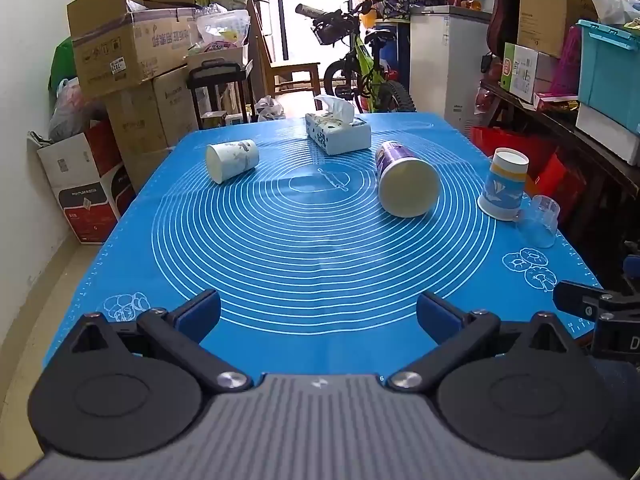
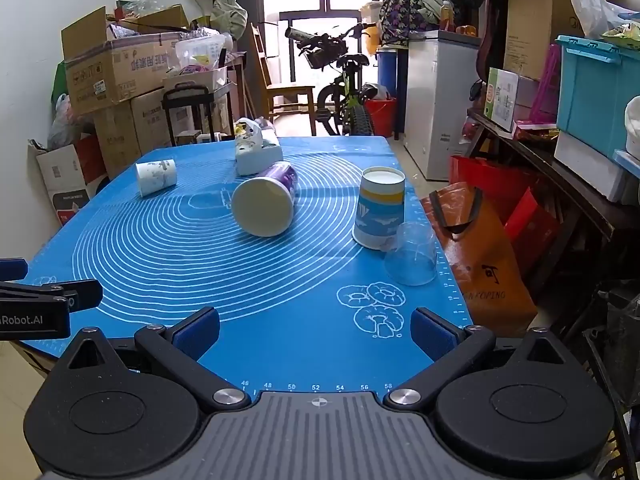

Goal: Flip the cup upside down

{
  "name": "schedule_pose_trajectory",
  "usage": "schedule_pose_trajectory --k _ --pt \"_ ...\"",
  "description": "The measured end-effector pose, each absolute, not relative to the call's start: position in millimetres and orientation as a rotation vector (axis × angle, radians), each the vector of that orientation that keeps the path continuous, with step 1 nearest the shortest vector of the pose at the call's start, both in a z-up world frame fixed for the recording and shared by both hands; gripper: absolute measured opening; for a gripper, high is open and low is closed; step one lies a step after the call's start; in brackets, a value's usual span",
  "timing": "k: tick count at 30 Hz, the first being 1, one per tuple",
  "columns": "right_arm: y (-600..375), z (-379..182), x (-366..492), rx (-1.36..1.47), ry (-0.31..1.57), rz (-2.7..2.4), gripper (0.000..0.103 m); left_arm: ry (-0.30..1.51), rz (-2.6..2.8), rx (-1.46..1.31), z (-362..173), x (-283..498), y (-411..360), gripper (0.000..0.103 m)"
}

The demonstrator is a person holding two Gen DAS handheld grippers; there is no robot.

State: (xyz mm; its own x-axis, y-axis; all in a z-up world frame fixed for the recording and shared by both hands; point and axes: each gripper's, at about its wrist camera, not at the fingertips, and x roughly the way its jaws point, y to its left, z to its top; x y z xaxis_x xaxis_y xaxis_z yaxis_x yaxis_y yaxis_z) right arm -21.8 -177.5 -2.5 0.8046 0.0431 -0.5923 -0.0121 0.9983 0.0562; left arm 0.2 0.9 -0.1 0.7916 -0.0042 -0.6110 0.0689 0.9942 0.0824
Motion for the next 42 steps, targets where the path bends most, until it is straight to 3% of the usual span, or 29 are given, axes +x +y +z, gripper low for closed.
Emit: schedule_pose_trajectory --k 42 --pt "-177.9 -5.0 -15.6 0.048 0.653 0.027 0.101 0.661 -0.05 0.112 -1.7 5.8 1.4 0.103"
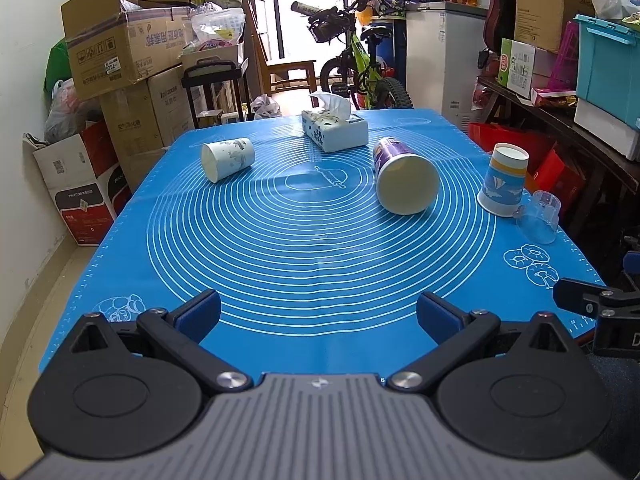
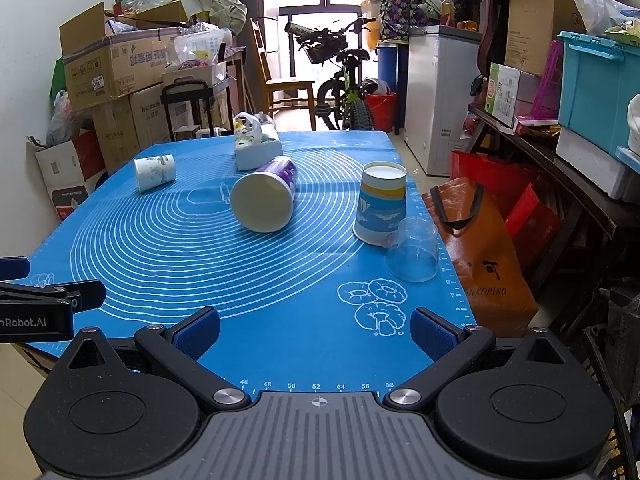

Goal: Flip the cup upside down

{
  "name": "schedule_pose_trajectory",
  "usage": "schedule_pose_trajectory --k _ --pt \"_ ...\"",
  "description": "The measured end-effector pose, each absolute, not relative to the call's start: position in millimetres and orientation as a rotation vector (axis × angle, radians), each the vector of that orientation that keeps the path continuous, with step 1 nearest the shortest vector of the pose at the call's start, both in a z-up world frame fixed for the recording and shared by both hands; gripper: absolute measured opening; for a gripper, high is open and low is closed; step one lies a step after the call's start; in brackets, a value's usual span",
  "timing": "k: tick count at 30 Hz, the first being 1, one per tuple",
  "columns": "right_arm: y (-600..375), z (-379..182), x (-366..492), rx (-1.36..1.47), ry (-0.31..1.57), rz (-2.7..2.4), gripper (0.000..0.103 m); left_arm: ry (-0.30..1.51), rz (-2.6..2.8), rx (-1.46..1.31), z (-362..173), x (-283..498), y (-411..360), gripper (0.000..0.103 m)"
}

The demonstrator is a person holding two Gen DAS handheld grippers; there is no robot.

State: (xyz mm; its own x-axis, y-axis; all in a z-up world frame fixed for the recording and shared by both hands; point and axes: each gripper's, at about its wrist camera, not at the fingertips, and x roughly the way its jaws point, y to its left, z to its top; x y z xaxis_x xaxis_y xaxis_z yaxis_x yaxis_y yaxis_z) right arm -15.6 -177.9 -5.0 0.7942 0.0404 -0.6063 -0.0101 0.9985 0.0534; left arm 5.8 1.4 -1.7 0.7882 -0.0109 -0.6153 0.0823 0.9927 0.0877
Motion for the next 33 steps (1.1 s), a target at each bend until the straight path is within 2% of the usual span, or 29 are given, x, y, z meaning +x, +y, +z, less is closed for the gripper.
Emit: schedule_pose_trajectory --k 33 --pt "-176.3 -6.3 -12.2 0.053 0.663 0.035 0.101 0.66 -0.058 0.118 -5.0 5.8 -1.0 0.103"
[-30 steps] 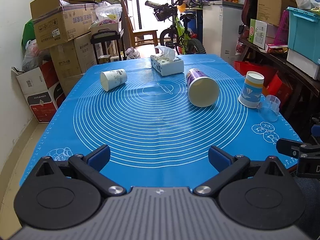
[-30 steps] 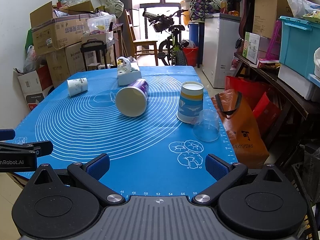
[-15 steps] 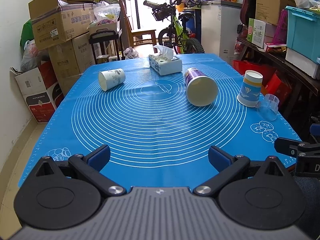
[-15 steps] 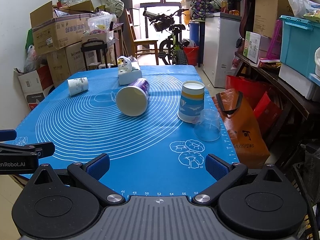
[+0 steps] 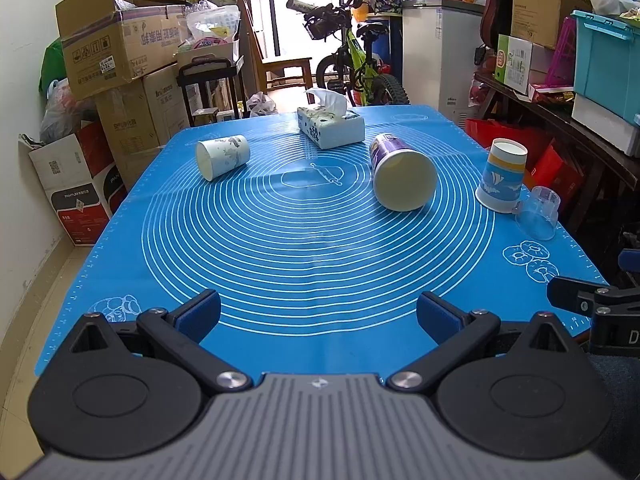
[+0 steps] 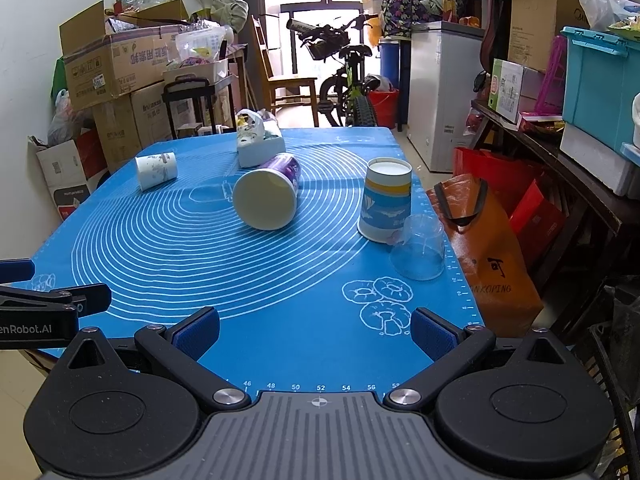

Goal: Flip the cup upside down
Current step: 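Move the left gripper to the lying purple-and-white cup and close on it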

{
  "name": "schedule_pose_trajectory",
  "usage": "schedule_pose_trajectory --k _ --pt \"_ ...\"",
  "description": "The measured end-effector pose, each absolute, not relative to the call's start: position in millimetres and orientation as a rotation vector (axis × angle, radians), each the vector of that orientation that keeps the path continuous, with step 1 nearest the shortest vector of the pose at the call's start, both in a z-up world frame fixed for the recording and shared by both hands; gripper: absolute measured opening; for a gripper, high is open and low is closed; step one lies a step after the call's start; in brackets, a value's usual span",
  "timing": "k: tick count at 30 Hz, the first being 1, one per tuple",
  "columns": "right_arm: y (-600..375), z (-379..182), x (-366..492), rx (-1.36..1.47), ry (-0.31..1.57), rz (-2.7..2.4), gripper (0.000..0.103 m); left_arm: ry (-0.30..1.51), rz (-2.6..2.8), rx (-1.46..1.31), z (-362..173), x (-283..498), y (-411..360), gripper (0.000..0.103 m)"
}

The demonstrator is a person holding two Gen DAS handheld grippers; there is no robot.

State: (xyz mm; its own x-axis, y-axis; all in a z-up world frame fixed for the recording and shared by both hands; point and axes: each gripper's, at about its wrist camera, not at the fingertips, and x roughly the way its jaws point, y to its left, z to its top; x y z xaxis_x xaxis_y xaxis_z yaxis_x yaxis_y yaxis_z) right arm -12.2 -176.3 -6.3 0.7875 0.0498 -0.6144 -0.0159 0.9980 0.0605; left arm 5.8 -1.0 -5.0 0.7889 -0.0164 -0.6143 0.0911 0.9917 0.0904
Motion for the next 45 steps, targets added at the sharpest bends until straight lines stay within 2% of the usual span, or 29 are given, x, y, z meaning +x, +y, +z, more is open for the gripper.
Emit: schedule_pose_trajectory --k 13,31,45 --pt "-185 -9 13 0.088 0.672 0.035 0.101 0.649 -0.084 0.119 -5 37 -7 0.103" --pt "-211 -1 108 0.083 0.583 -0.009 0.101 0.569 -0.111 0.089 6 146 -33 0.103" --pt "-245 -1 165 0.082 0.548 -0.072 0.101 0.663 -0.171 0.036 -24 232 -71 0.103"
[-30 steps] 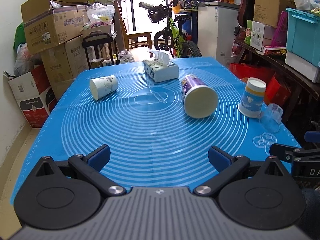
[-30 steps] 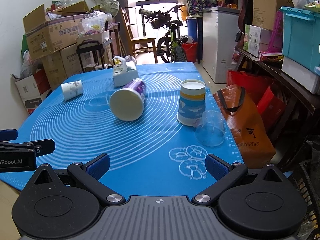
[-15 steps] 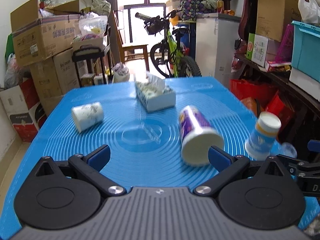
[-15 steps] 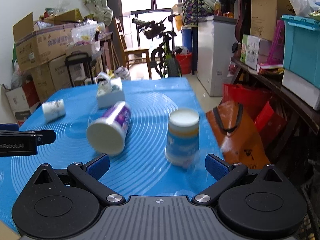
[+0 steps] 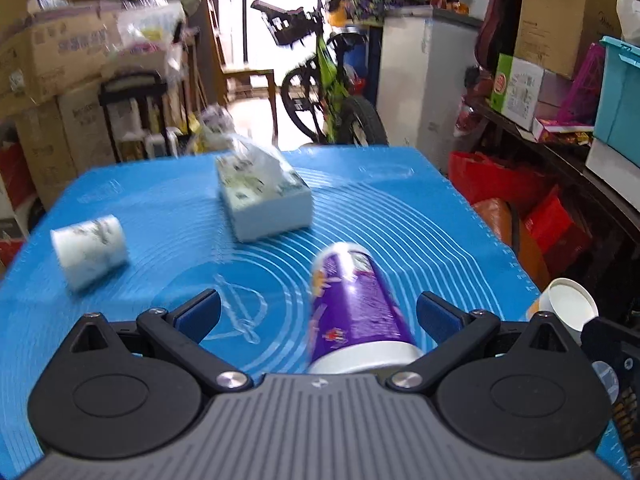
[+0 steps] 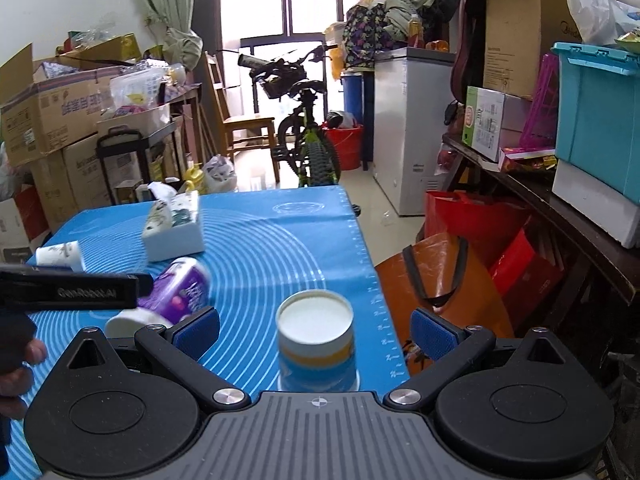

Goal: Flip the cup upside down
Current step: 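Move the left gripper to the lying purple-and-white cup and close on it, then lift the purple-and-white cup with the left gripper and carry it toward the right gripper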

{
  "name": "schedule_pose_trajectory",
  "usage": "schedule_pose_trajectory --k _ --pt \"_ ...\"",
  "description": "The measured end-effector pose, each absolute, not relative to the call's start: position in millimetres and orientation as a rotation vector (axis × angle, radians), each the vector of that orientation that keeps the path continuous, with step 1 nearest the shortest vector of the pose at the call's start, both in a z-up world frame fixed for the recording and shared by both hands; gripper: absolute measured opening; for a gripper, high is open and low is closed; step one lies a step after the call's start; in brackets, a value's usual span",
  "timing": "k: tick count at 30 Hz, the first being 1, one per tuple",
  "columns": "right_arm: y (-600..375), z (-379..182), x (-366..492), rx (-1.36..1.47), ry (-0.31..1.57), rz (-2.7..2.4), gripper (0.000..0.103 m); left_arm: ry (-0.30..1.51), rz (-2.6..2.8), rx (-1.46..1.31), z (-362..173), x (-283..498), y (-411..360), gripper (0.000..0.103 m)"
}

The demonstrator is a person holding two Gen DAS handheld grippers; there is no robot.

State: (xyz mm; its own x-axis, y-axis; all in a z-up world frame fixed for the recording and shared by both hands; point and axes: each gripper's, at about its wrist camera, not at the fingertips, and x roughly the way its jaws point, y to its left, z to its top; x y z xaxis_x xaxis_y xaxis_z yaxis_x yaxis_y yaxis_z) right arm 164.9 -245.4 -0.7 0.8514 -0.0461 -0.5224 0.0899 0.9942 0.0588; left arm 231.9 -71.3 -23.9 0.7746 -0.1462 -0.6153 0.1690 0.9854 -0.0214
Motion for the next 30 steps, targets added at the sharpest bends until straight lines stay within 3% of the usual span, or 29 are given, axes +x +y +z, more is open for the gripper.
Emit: schedule_pose_trajectory --k 9,11,13,14,30 --pt "-250 -9 172 0.087 0.562 -0.09 0.101 0.78 -0.177 0.06 -50 258 -90 0.102" --pt "-250 -8 172 0.082 0.56 -0.097 0.101 0.794 -0.183 0.072 -53 258 -94 0.095" --pt "-251 -8 172 0.083 0.561 -0.104 0.101 0.804 -0.202 0.102 -54 257 -99 0.078" --pt "-251 -9 172 0.084 0.562 -0.106 0.101 0.816 -0.212 0.111 -55 257 -100 0.076" --pt "-243 2 157 0.094 0.545 -0.113 0.101 0.754 -0.233 0.119 -34 221 -76 0.074"
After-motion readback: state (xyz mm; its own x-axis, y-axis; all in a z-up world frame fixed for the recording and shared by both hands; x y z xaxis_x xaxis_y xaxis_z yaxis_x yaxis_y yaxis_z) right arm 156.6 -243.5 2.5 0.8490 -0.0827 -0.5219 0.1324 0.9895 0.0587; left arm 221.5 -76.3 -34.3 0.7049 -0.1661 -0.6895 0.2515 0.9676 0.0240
